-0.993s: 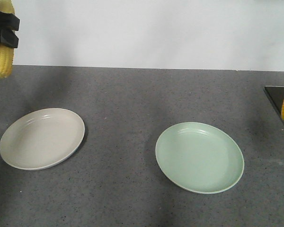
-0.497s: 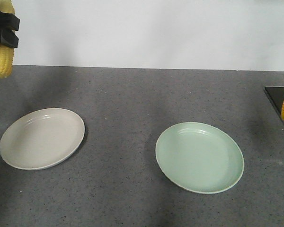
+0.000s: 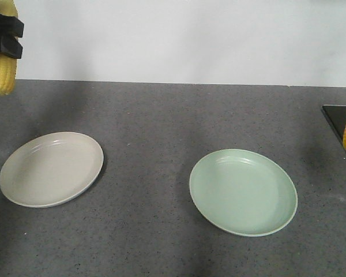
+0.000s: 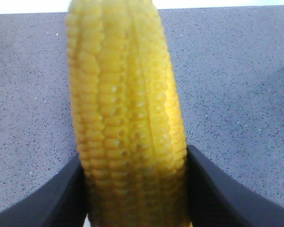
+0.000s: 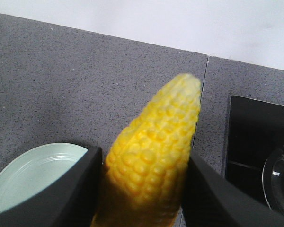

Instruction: Distribute corn equally

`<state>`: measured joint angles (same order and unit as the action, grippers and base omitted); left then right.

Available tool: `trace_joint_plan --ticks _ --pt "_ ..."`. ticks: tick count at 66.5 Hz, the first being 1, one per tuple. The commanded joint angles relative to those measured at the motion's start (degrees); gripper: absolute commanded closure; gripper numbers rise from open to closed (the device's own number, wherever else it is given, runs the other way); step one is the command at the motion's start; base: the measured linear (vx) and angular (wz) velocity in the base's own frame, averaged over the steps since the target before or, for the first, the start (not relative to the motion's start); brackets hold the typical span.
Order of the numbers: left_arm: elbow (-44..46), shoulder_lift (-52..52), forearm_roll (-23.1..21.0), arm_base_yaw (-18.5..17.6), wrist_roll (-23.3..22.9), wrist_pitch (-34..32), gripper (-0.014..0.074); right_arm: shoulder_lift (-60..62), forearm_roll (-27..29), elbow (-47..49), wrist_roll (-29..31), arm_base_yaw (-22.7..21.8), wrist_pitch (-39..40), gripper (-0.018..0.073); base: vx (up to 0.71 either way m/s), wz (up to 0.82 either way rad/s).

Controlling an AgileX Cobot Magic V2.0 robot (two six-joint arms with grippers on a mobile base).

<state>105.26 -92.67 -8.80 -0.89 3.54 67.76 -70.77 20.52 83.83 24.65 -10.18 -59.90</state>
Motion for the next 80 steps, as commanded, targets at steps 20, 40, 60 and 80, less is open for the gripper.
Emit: trace_joint_plan --ticks 20,40,60,80 --pt "1.37 2.39 -0.96 0.02 -0.09 -3.21 0.0559 1.39 1.27 1.34 0.51 -0.27 3.11 0.0568 0.0 0.0" --pt "1.37 2.39 -0.96 0.02 -0.09 -3.21 0.0559 1.39 1.27 1.34 0.51 -0.27 3.11 0.0568 0.0 0.0" --pt "1.37 2.39 -0.96 0.02 -0.09 -3.21 0.0559 1.39 1.27 1.34 0.51 -0.27 3.11 0.0568 0.0 0.0" --pt "1.37 2.39 -0.96 0.02 -0.09 -3.21 0.0559 1.39 1.27 1.34 0.51 -0.27 3.11 0.0568 0.0 0.0"
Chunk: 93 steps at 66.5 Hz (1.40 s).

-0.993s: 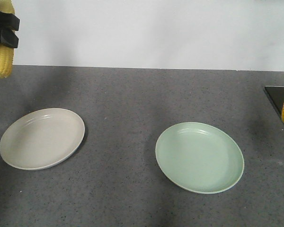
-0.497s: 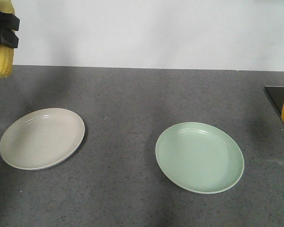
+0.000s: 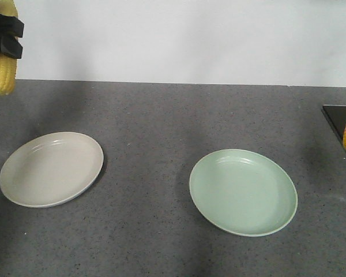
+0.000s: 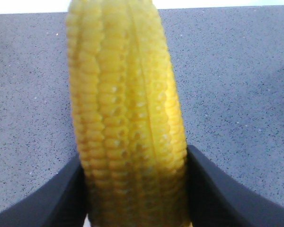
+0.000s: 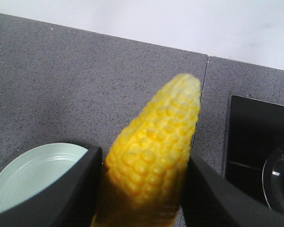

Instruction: Distribute corn equally

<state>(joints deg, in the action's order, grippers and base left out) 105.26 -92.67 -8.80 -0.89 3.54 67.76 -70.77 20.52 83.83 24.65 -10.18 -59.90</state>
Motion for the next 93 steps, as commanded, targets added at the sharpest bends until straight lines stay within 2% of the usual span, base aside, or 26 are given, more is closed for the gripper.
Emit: trace_joint_plan --ticks 1,18,37,52,64,76,85,93 --pt "1.37 2.39 -0.96 0.02 -0.09 -3.21 0.0559 1.39 1.27 1.34 0.51 -0.27 3.06 0.0568 0.0 0.0" --pt "1.37 2.39 -0.96 0.02 -0.09 -3.21 0.0559 1.34 2.44 1.34 1.04 -0.27 2.02 0.0567 0.0 0.0" --pt "1.37 2.39 -0.96 0.02 -0.09 -3.16 0.0559 -4.48 14.59 1.34 6.9 -0.27 -5.09 0.0567 0.0 0.0" --pt "1.37 2.39 -0.96 0.02 -0.09 -3.11 0.0559 -12.38 19.62 1.34 7.94 -0.11 -9.03 0.0567 0.0 0.0" --pt "1.37 2.39 -0.96 0.02 -0.09 -3.11 0.0559 -18.61 17.64 1.34 7.74 4.96 -9.42 0.0566 0.0 0.0" --pt "1.37 2.39 -0.96 0.02 -0.09 -3.11 0.0559 -23.44 11.6 1.34 4.34 10.44 -7.84 0.0565 0.0 0.0" --pt "1.37 2.39 -0.96 0.02 -0.09 -3.11 0.0559 -26.06 8.46 1.34 1.73 12.75 -6.8 0.0562 0.0 0.0" --pt "1.37 2.39 -0.96 0.02 -0.09 -2.79 0.0559 -28.04 8.88 1.34 1.67 13.35 -6.19 0.0559 0.0 0.0"
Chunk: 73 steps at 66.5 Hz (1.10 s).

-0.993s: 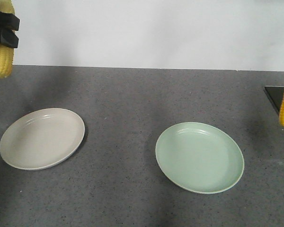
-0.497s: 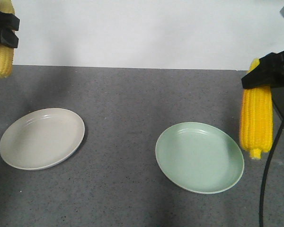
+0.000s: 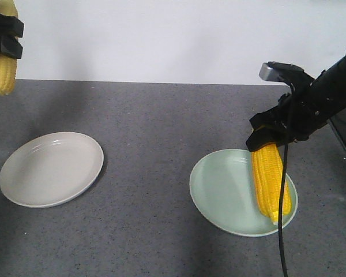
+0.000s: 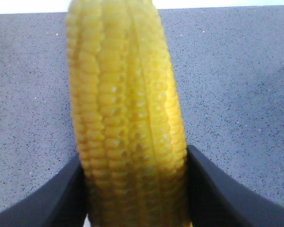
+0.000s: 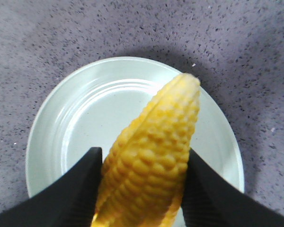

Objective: Distribute corn equally
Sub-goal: 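Lower the right gripper's corn onto the pale green plate and open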

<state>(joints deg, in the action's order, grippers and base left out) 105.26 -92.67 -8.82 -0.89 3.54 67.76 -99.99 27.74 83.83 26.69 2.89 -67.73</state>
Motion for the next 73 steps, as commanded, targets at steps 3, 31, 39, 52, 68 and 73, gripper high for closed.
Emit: trace_joint_plan --ticks 3,31,39,52,68,73 --pt "1.37 2.39 -0.93 0.02 -0.09 -2.73 0.0559 0.69 1.76 1.34 -0.5 0.28 1.82 0.0557 0.0 0.0" --pt "1.37 2.39 -0.93 0.02 -0.09 -2.53 0.0559 -1.43 1.11 1.34 -1.63 0.28 1.82 0.051 0.0 0.0" --pt "1.37 2.39 -0.93 0.02 -0.09 -2.53 0.0559 -1.43 1.11 1.34 -1.79 0.28 1.65 0.0475 0.0 0.0" --pt "1.37 2.39 -0.93 0.02 -0.09 -2.47 0.0559 -1.43 1.06 1.34 -2.05 0.28 1.03 0.039 0.0 0.0" --pt "1.37 2.39 -0.93 0.02 -0.09 -2.35 0.0559 -1.43 0.98 1.34 -3.05 0.28 -0.24 0.021 0.0 0.0" --pt "1.37 2.39 -0.93 0.02 -0.09 -2.35 0.0559 -1.43 0.48 1.34 -3.34 0.28 -0.5 0.0139 0.0 0.0"
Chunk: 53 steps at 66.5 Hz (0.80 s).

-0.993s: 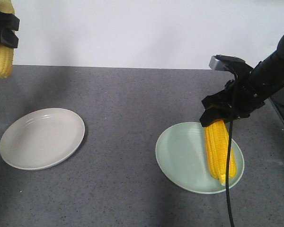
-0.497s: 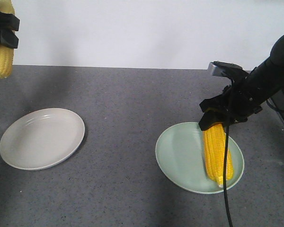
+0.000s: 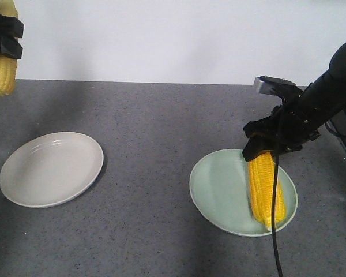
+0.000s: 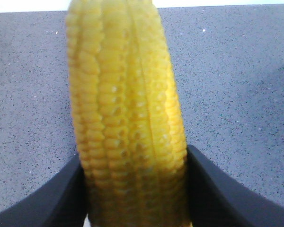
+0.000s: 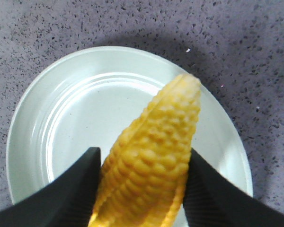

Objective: Distribute corn equally
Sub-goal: 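Lower the right gripper's corn onto the pale green plate and open, then raise the right gripper away from the pale green plate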

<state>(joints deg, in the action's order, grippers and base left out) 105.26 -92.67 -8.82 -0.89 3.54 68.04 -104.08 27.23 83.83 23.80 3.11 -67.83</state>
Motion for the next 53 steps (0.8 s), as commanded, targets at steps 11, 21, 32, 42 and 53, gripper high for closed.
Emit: trace_joint_plan --ticks 11,21,32,42,53 --pt "1.37 2.39 -0.93 0.02 -0.09 -2.62 0.0559 2.65 -0.32 1.34 -1.08 0.06 -0.45 0.0022 0.0 0.0" --pt "1.37 2.39 -0.93 0.02 -0.09 -2.62 0.0559 3.23 -0.8 1.4 -1.19 -0.01 0.24 -0.0011 0.0 0.0" --pt "1.37 2.39 -0.93 0.02 -0.09 -2.62 0.0559 7.23 -2.75 1.4 -1.78 -0.3 3.08 -0.001 0.0 0.0" --pt "1.37 2.39 -0.93 0.02 -0.09 -2.62 0.0559 12.87 -4.7 1.4 -3.2 -1.8 4.13 -0.001 0.0 0.0" --pt "1.37 2.39 -0.93 0.02 -0.09 -2.14 0.0559 19.9 -6.38 1.34 -4.72 -4.36 3.67 -0.0009 0.0 0.0"
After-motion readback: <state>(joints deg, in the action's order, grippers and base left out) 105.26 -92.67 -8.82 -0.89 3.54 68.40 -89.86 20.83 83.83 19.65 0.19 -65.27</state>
